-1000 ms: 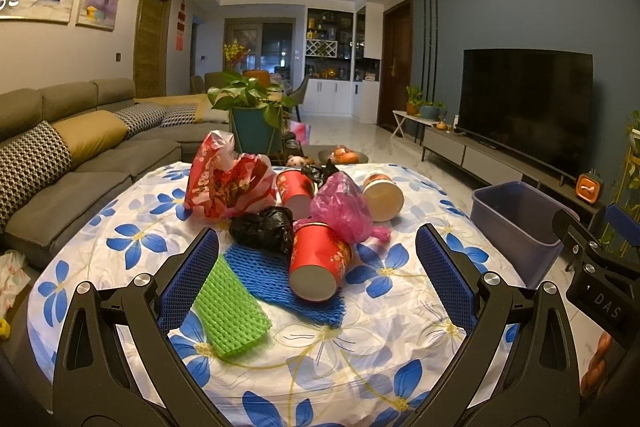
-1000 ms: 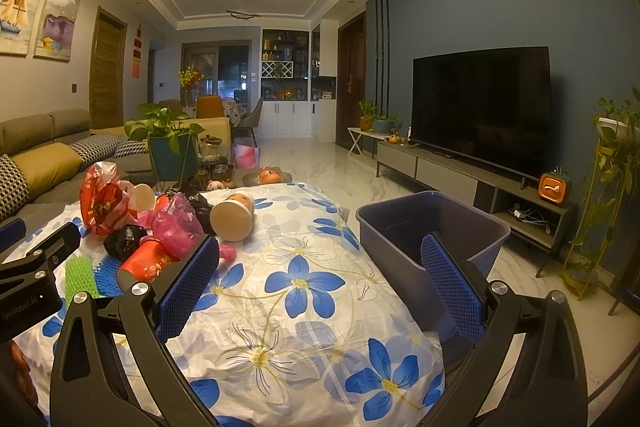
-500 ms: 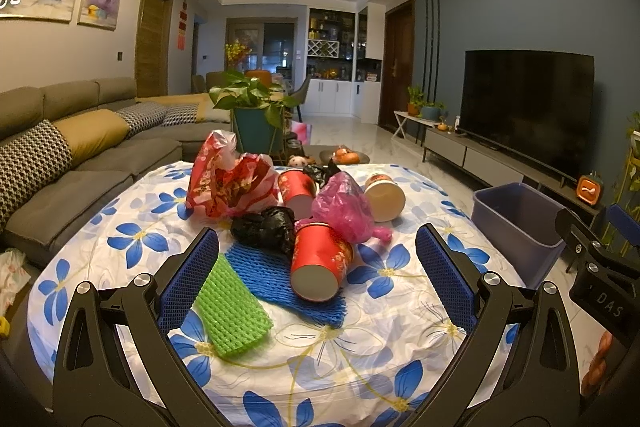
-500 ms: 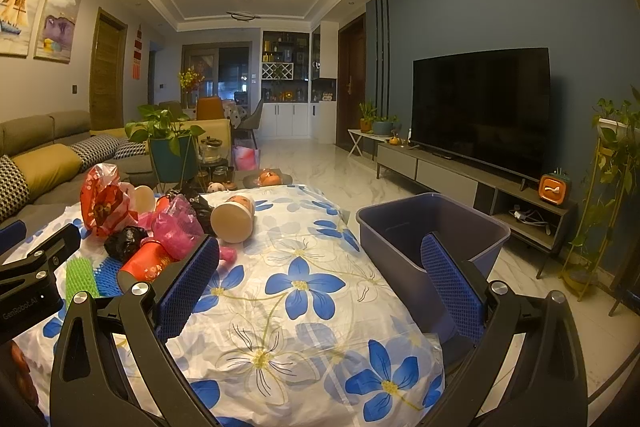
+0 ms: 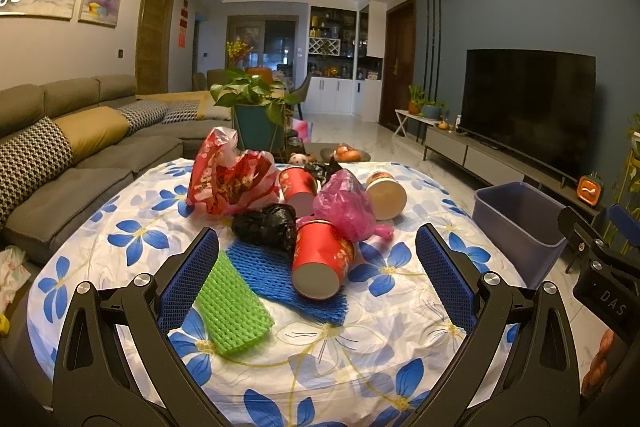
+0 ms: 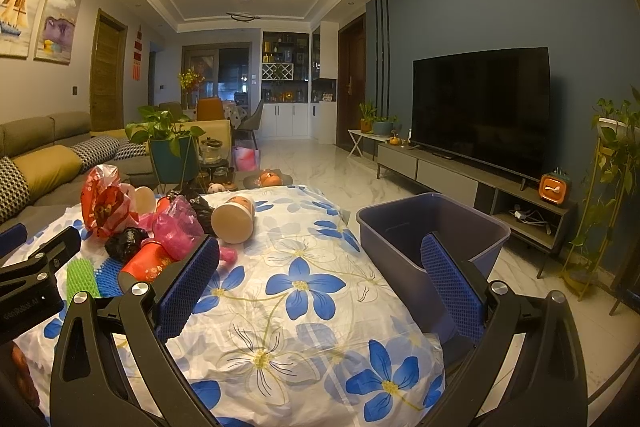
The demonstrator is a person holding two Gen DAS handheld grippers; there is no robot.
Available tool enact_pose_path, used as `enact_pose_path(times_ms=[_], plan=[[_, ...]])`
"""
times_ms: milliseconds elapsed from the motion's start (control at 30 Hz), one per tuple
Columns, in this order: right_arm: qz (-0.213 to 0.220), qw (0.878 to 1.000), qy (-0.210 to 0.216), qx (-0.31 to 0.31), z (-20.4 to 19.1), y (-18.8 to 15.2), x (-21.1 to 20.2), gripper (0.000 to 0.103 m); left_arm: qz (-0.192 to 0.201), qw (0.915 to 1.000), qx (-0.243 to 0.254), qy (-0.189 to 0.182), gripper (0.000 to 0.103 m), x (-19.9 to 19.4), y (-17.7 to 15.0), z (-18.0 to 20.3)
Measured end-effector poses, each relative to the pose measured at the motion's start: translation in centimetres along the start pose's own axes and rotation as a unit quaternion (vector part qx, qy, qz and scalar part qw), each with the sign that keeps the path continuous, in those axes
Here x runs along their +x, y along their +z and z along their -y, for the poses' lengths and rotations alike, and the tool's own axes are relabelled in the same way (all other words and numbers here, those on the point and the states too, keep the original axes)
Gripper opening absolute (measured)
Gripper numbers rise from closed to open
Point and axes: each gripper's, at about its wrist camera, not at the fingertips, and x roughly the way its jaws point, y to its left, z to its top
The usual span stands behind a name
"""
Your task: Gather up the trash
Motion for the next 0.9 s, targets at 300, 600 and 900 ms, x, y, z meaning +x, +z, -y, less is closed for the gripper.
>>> enact_pose_path(times_ms=[300, 600, 900], plan=[[0.002, 1.000, 0.002, 0.000, 0.0, 0.3, 0.3, 0.098, -0.001, 1.0000, -0.006, 0.002, 0.097, 0.4, 0.0, 0.0], [0.001, 1.000, 0.013, -0.002, -0.5, -0.2, 0.9, 0.098, 0.001, 0.9998, -0.017, 0.006, 0.097, 0.9, -0.4, -1.1], [-0.015, 0.997, 0.074, -0.002, -2.4, -1.4, 3.0, 0.098, -0.002, 0.9986, -0.040, 0.035, 0.096, 1.7, -2.2, -4.8]])
